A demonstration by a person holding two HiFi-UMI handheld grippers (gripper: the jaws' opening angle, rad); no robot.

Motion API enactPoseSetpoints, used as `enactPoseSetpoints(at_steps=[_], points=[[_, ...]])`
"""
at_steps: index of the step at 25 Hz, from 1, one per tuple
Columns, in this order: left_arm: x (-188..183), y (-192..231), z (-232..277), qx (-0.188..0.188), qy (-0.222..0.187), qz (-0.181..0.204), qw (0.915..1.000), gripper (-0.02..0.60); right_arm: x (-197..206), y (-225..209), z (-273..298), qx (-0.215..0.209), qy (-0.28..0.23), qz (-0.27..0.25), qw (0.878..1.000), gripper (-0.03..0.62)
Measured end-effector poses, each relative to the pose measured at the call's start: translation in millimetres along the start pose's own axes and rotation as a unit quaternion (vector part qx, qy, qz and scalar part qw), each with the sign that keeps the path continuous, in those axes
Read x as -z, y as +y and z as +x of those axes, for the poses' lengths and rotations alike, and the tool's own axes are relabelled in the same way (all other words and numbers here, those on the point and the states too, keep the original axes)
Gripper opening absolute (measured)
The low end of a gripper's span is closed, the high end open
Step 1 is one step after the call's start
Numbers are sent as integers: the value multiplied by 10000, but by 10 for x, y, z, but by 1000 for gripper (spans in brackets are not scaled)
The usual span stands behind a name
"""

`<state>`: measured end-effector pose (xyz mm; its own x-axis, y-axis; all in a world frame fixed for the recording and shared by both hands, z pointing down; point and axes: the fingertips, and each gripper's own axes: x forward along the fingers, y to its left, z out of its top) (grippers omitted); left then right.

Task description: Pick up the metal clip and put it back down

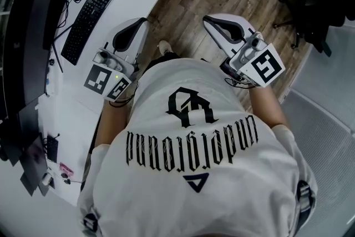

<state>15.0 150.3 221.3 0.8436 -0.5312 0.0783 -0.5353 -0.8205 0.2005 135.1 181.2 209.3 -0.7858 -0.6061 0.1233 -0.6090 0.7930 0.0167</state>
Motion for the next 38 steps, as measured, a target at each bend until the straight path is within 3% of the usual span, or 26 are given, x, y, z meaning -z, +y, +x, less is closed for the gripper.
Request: enactPoseSetpoints(at_steps=[8,16,29,38], points=[[-122,609,-90,130,-29,24,9999,14,-118,-140,695,92,-65,3,9999,15],[-167,951,-239,65,-110,-25,9999,14,-172,-177,1084,39,55,-43,10000,15],[-193,1354,-402,-545,-211,-50,9983,14,-170,-414,1609,-490,163,-190,9985,17],[-121,1794,-127,-918,-63,-259,9954,15,-36,-874,2016,-848,340,-232,9955,17]])
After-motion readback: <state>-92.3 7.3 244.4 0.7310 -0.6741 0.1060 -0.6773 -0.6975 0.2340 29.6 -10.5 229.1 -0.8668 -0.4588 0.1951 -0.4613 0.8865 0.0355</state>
